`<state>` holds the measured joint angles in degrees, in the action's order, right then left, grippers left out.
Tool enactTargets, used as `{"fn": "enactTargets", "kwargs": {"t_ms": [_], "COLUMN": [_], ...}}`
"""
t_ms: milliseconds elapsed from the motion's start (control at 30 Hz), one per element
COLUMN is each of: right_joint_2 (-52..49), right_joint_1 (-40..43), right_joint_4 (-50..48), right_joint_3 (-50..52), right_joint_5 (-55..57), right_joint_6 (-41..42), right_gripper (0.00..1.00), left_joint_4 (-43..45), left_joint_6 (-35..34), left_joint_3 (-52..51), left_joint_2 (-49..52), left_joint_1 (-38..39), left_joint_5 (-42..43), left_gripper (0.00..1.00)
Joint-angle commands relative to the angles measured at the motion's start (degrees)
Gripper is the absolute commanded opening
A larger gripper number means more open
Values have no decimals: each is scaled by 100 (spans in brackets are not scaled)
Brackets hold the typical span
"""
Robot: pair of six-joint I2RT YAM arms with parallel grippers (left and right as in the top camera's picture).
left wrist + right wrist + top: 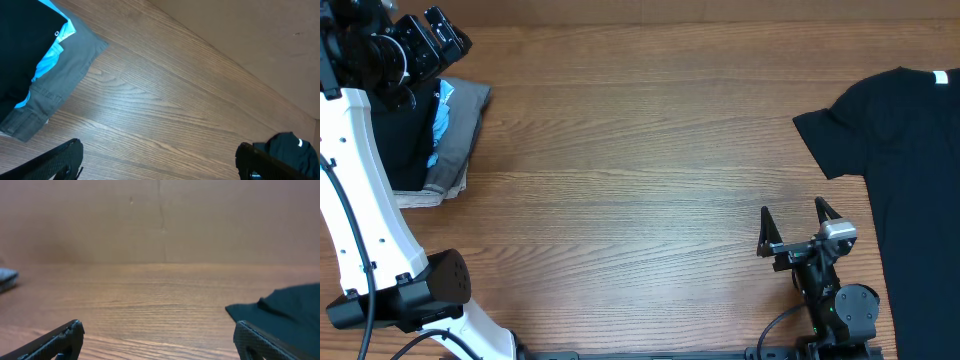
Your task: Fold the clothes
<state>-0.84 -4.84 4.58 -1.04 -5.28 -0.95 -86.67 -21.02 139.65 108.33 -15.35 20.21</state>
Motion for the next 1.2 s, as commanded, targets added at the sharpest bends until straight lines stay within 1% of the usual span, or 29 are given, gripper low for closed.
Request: {"fn": "enactTargets", "kwargs": {"t_ms": [0, 233, 367, 633, 1167], "right_joint_2": [68, 68, 68, 68, 66], "right_joint_1": [31, 31, 31, 42, 42], "right_joint_4": [-42, -42, -42, -57, -2], "right_joint_3": [61, 61, 61, 61, 59], "right_joint_5": [-149, -129, -125, 256, 262], "right_joint_6": [-767, -835, -566, 227, 249], "right_gripper": [100, 100, 100, 100, 100], "left_joint_4": [-4, -4, -4, -4, -4], "left_joint_6": [24, 24, 24, 24, 24], "left_joint_3": [20, 20, 20, 20, 20], "left_joint_2": [28, 28, 28, 28, 28], "left_joint_1": [0, 0, 0, 0, 0], "left_joint_5": [55, 55, 55, 55, 55], "left_gripper": [100, 100, 100, 100, 100]}}
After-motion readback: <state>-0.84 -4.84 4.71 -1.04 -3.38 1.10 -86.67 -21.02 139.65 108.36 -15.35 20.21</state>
